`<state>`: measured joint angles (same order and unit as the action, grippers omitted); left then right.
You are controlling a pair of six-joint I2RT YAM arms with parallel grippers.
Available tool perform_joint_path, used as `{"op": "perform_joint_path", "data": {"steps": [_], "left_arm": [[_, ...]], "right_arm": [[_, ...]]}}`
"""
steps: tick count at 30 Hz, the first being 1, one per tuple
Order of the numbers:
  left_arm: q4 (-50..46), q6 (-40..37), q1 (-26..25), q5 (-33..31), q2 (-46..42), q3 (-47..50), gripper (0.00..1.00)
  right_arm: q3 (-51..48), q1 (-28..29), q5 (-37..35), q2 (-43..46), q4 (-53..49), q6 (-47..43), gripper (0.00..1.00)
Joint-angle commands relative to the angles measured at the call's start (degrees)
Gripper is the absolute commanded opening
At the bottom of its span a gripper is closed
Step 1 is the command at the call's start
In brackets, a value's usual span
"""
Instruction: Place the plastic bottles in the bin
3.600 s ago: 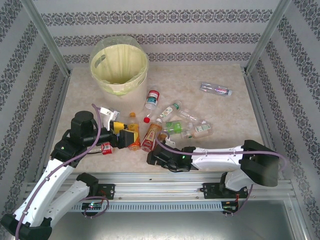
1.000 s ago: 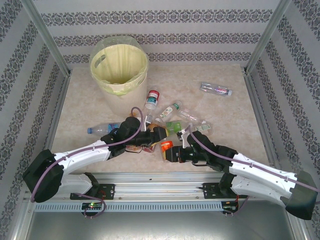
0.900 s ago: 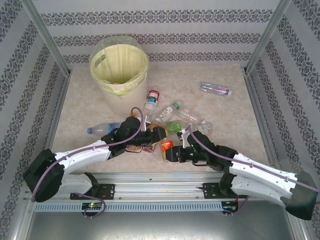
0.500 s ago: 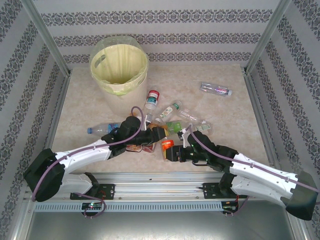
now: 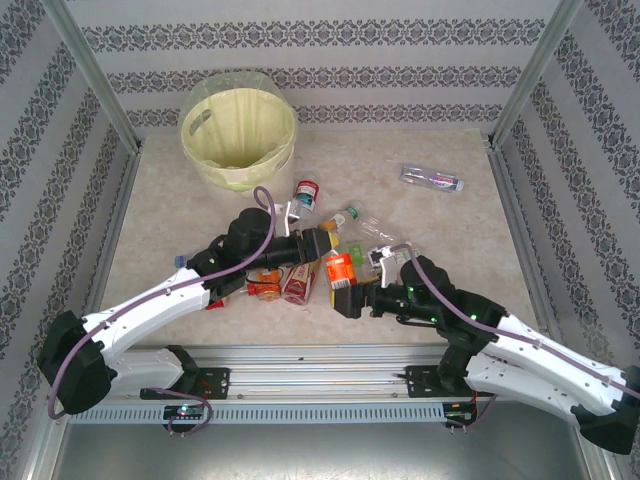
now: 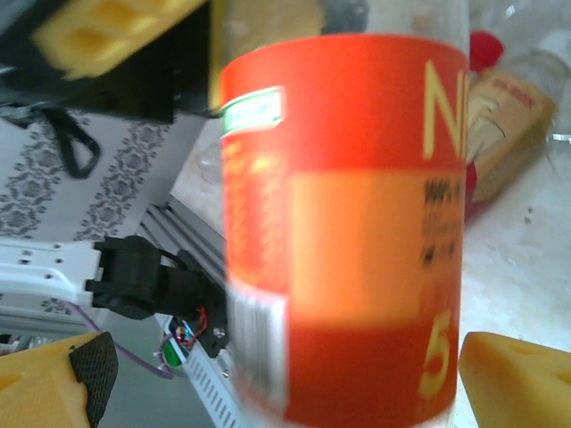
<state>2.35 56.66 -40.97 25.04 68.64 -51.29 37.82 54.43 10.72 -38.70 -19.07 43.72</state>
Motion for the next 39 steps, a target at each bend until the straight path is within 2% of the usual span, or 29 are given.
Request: {"op": "perform_joint_path", "data": {"steps": [1,6,14,19,25,28,32,39], "left_arm": [[-10.5,-7.1,2.9,-1.0,-0.1,-7.5,0.49],[-22.0,-13.8,8.5,-0.9,4.0,-21.4,0.49],[-35.8,-24.3,19.3,-0.6,13.6,-45.8,0.50],[-43.3,-29.5,24.5,-5.2,21.2,-61.7,0.50],[-50.5,-35.0,27.6,-11.8,30.0,-78.2,0.50],[-52.1,-36.9,28.5,-16.2,33.4,-82.7,0.50],[-52.6,-39.1,29.5,-18.6,37.1,-84.4,0.50],[-55.4,-42.3,29.6,-19.3,42.1,-82.9,0.51]], "right_arm": [[3.4,-0.7,-2.3,3.3,-4.5,-3.8,0.98],[9.0,-1.2,-4.6,4.3,-8.4,-7.8,0.98],[18.9,-1.5,-8.7,-1.7,-15.1,-15.3,0.98],[19.9,-1.5,-11.3,-4.0,-14.9,-16.9,0.98],[20.2,-1.6,-16.0,-4.3,-15.6,-16.1,0.98],[19.7,-1.7,-16.9,-3.6,-16.1,-15.9,0.98],[20.7,-1.7,-17.3,-3.3,-19.0,-15.7,0.98],[18.6,-1.9,-18.7,-1.6,-20.2,-14.5,0.98]]}}
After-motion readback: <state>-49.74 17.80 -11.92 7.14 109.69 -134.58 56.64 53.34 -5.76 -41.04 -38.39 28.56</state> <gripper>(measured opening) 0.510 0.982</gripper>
